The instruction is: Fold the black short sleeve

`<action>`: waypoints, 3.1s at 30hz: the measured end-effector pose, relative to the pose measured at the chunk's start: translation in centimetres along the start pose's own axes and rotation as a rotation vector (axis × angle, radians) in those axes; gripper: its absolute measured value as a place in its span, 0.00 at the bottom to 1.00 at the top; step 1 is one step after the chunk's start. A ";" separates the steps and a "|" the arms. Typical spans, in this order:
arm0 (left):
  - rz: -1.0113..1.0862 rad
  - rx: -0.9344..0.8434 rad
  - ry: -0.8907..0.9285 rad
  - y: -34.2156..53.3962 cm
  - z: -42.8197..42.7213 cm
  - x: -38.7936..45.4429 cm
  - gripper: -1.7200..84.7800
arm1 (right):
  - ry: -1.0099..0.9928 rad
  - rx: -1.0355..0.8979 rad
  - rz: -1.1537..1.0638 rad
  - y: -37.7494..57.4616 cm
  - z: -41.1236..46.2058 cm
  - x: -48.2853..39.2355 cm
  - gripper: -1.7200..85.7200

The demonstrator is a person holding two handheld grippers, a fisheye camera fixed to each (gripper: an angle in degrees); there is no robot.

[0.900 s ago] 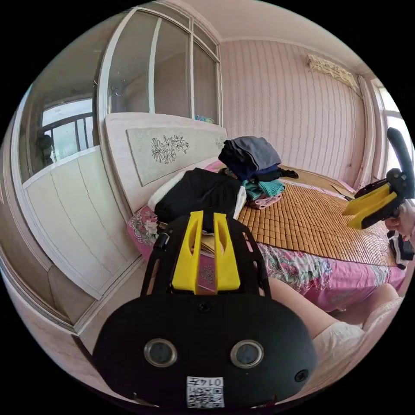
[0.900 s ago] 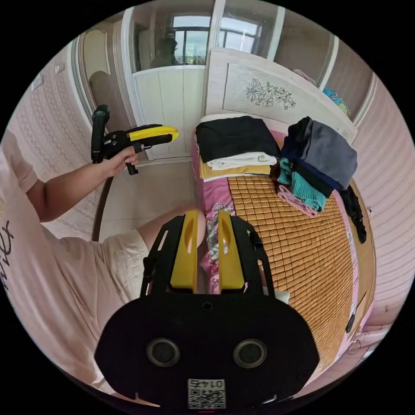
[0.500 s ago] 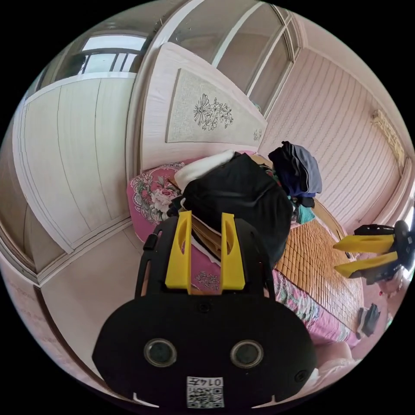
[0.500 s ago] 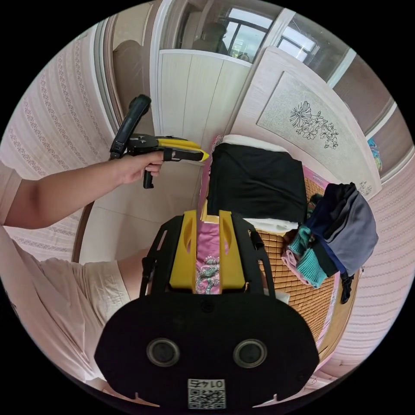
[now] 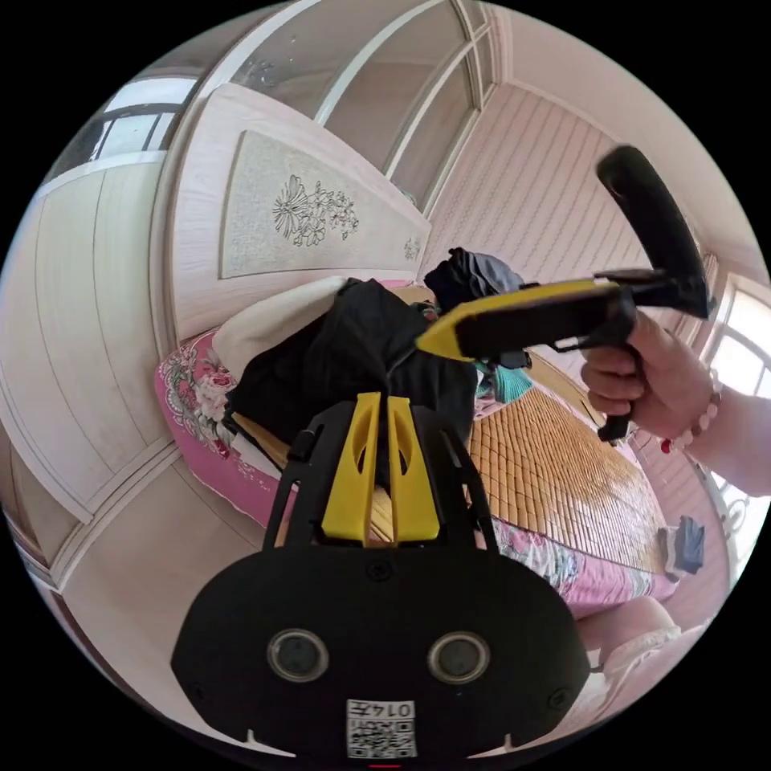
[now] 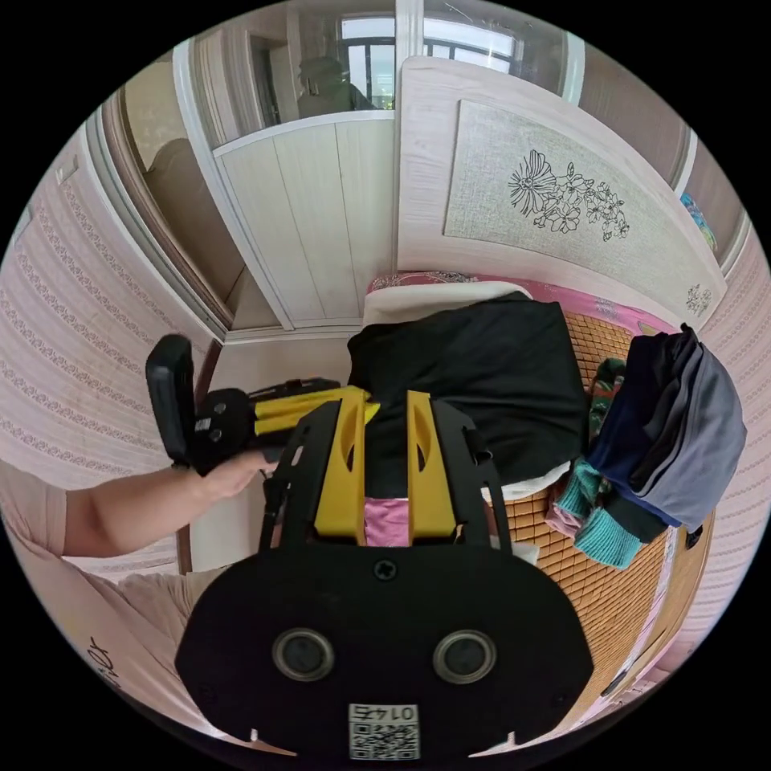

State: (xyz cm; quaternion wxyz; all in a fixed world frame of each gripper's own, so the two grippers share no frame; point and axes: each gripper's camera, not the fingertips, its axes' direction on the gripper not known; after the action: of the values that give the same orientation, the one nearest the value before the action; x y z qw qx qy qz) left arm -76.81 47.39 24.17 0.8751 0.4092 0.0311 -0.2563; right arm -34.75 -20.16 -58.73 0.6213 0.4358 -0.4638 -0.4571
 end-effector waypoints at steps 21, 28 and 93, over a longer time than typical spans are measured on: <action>-0.088 -0.029 -0.174 -1.4 -3.7 -8.3 0.10 | 0.018 -0.118 0.228 2.7 1.9 9.6 0.04; -0.108 -0.051 -0.173 -4.1 -2.1 -10.2 0.14 | -0.060 -0.095 0.320 5.2 -1.2 12.6 0.02; 0.521 0.517 0.819 -17.1 -34.8 41.6 0.01 | 0.532 0.935 0.537 66.2 -104.2 -6.2 0.02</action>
State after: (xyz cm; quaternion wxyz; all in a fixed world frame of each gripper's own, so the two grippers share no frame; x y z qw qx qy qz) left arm -43.46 46.12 -21.90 0.6970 0.6712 0.2030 0.1498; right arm 76.67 11.48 -15.75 0.5521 0.6301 -0.5379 0.0931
